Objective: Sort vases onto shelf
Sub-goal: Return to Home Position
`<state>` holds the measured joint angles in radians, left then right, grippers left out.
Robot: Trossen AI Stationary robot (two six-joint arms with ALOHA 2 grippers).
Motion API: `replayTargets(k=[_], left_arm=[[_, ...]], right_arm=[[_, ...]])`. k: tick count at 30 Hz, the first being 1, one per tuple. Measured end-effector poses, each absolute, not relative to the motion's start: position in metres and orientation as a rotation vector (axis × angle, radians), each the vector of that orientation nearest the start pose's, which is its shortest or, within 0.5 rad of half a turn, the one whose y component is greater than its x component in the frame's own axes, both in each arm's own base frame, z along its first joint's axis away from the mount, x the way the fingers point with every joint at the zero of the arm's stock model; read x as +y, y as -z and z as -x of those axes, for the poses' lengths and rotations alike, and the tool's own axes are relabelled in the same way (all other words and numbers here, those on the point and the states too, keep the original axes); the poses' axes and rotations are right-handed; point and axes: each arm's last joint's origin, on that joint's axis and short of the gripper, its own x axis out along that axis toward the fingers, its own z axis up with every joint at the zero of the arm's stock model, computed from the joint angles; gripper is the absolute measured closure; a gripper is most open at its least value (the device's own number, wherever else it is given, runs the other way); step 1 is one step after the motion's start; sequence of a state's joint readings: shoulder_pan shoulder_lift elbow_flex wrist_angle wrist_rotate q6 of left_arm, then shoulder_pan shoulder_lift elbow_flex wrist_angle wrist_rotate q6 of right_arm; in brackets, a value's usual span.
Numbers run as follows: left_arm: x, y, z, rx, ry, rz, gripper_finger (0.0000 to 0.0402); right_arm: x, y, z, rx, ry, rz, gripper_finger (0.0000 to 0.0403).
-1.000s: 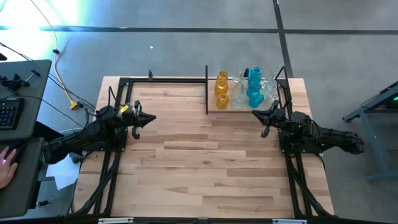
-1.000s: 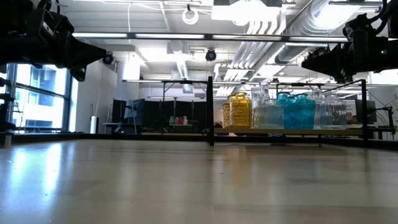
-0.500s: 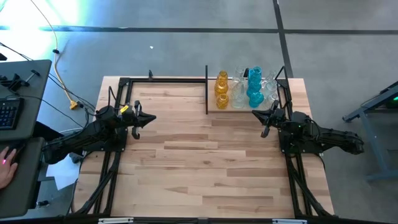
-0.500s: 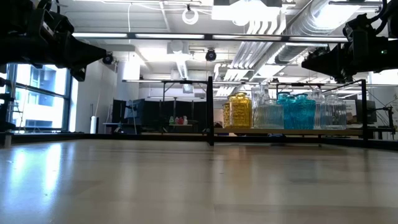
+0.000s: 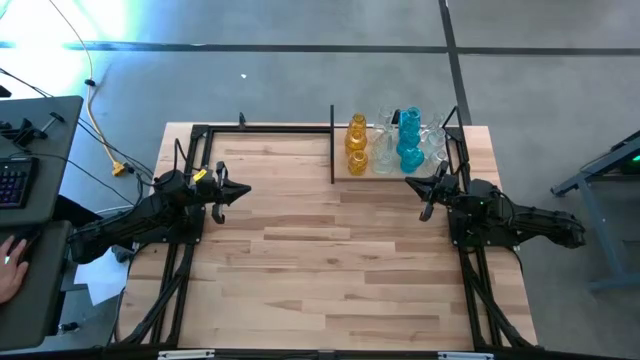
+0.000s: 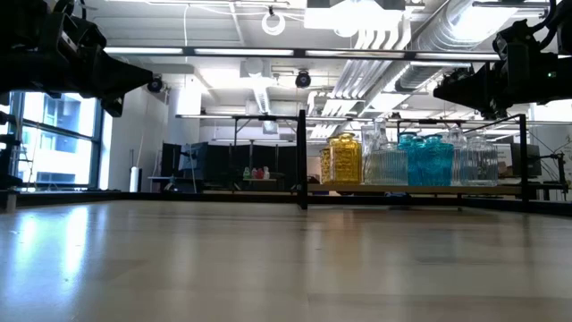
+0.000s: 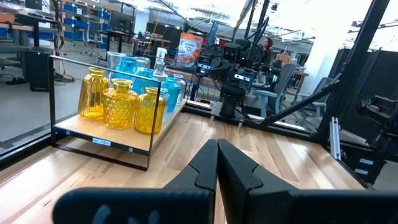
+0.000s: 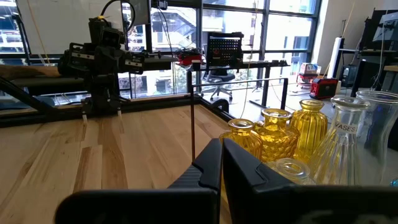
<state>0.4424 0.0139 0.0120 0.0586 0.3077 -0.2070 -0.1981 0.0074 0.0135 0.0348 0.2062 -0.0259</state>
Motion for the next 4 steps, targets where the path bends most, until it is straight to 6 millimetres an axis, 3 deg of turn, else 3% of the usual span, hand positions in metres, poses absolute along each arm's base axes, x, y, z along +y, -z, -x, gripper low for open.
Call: replayTargets(k=[4], left_arm=[[0.0333,-0.1721,-0.0908,-0.067,-0.129,0.186,0.0401]], right_arm=[[-0.0248,-0.1709,-0.0936,-0.036,0.405,0.025,0.0402]])
